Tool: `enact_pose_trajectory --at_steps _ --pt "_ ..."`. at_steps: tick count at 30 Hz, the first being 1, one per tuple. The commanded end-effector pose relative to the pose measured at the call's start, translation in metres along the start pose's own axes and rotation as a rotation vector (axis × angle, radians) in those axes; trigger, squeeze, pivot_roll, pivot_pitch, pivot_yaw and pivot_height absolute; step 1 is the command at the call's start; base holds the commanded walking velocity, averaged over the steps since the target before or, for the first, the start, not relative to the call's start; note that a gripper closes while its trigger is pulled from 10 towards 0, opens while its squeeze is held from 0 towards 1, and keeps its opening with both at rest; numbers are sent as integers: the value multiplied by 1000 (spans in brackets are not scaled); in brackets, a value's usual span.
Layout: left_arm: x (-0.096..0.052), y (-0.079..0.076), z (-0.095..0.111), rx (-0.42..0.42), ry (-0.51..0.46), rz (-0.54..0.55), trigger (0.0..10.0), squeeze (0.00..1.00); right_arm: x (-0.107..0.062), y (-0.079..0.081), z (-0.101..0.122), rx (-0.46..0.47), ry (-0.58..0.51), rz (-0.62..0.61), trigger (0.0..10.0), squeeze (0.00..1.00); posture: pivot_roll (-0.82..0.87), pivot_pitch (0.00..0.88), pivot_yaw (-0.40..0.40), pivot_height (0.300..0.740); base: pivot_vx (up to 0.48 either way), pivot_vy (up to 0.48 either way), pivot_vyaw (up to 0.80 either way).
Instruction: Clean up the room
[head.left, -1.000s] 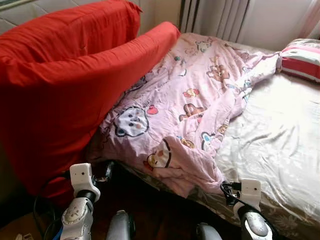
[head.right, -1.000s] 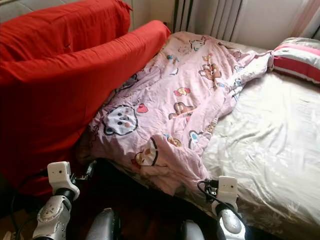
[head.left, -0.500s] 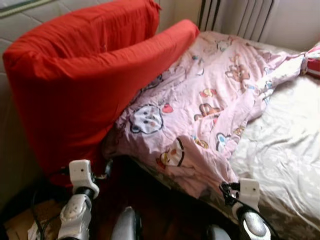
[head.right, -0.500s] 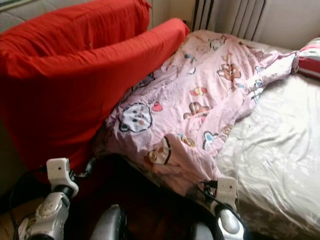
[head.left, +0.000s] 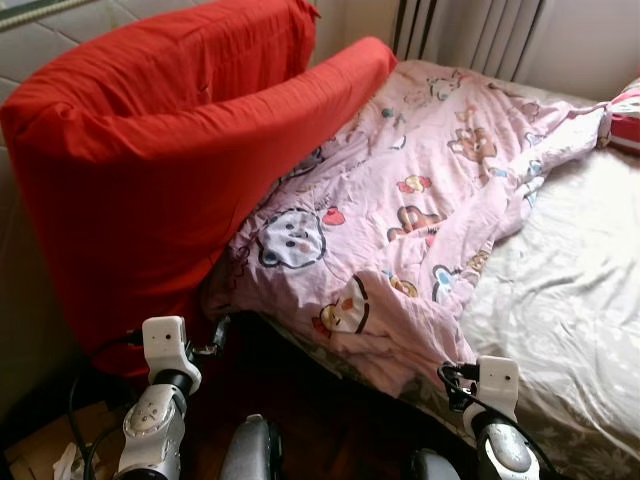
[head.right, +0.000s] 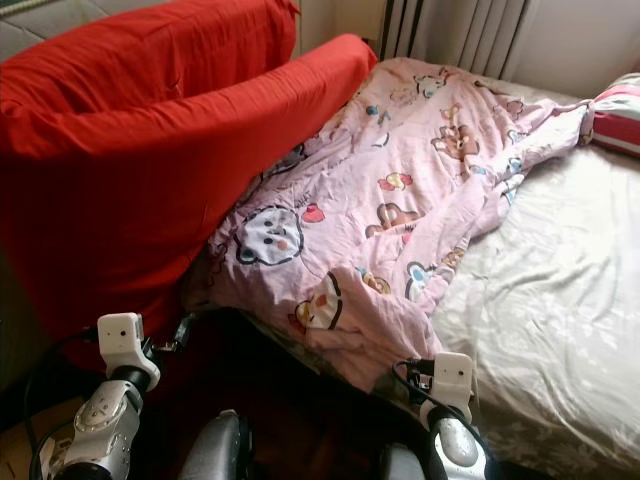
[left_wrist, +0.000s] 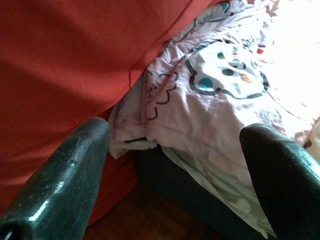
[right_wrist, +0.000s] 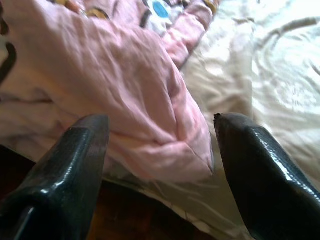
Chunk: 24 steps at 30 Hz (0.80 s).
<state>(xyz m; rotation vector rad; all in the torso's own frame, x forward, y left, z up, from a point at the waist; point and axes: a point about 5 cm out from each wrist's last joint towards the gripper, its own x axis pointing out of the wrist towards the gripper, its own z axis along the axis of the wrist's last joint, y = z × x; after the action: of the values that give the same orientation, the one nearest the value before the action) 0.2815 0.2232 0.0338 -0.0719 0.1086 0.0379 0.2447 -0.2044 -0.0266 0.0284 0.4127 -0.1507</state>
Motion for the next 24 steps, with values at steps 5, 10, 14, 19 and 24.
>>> enact_pose_trajectory --at_steps 5,10,14,19,24 --pt "0 1 -2 14 18 -5 10000 0 -1 1 -2 14 1 -8 10000 0 -12 70 2 621 272 0 0" --pt "0 1 -1 16 17 -6 10000 0 -1 1 -2 15 1 -8 10000 0 -11 70 2 621 274 0 0" --pt "0 1 -1 19 17 -7 10000 0 -1 1 -2 15 3 -8 10000 0 -9 71 4 621 275 0 0" --pt "0 1 -1 21 16 -8 10000 0 -1 2 -2 14 5 -7 10000 0 -8 71 5 621 274 0 0" --pt "0 1 -1 23 16 -9 10000 0 -1 3 -2 7 6 -2 10000 0 -7 72 6 621 274 0 0"
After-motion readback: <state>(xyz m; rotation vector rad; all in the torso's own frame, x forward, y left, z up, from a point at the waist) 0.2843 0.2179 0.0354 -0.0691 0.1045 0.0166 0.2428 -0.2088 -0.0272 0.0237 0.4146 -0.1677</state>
